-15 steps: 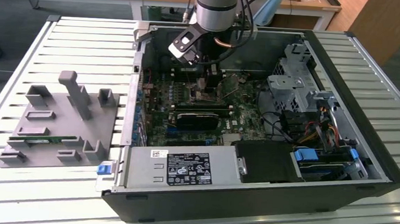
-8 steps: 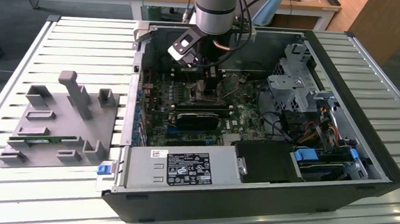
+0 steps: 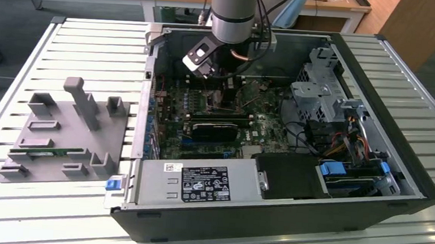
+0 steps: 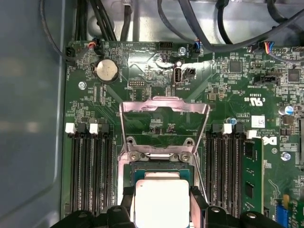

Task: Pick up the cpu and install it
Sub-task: 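Place the cpu into insertion slot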

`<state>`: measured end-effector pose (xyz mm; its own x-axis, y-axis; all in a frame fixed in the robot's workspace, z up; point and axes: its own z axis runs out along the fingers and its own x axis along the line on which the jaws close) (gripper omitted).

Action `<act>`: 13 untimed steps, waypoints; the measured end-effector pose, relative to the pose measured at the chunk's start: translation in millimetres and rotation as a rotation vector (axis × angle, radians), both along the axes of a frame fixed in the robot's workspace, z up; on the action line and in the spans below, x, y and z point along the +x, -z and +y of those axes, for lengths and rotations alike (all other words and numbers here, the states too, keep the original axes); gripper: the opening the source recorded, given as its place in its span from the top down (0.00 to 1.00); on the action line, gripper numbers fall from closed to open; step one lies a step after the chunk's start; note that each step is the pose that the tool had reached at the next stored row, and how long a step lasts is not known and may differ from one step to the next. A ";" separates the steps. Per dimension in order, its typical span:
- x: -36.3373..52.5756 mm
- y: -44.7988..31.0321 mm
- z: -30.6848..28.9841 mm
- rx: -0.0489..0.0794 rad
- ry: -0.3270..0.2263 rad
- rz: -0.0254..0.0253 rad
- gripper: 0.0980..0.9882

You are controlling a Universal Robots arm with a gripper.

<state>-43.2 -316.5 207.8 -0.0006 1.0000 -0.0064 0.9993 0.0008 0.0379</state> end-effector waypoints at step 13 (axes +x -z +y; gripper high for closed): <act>-1.5 9.4 0.1 0.000 0.018 0.0000 0.50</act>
